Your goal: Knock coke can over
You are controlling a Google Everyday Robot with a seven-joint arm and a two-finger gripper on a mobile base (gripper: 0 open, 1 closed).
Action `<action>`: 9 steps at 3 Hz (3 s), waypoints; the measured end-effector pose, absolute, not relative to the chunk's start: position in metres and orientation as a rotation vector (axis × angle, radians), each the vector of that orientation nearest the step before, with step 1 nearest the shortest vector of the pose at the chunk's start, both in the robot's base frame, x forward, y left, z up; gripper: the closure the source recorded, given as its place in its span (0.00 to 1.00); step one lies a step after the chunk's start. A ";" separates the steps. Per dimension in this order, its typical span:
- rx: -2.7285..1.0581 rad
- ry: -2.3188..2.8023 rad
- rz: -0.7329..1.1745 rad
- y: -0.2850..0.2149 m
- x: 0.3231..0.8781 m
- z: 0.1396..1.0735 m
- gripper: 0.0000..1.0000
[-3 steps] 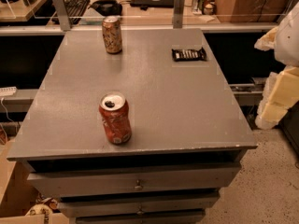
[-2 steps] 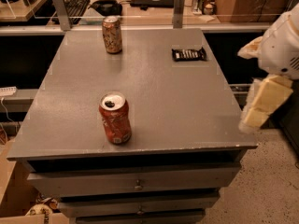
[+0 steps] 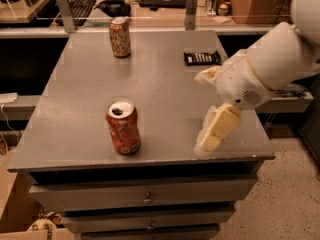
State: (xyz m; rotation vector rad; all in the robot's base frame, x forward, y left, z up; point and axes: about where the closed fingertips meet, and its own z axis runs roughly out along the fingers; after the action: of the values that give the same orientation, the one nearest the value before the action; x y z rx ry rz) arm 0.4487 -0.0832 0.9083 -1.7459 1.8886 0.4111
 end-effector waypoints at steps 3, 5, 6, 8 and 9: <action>-1.628 1.581 0.782 0.046 0.439 0.890 0.00; -1.522 1.580 0.854 0.074 0.441 0.878 0.40; -1.481 1.604 0.832 0.064 0.453 0.884 0.64; -1.549 1.739 0.598 -0.003 0.494 0.920 1.00; -1.678 1.818 0.459 -0.028 0.514 0.919 1.00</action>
Offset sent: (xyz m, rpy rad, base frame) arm -0.0006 0.1395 -0.0084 0.4140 0.0113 0.1610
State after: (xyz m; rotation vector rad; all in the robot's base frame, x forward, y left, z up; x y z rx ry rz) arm 0.5137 -0.0280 0.9186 -1.6784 1.8184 0.4594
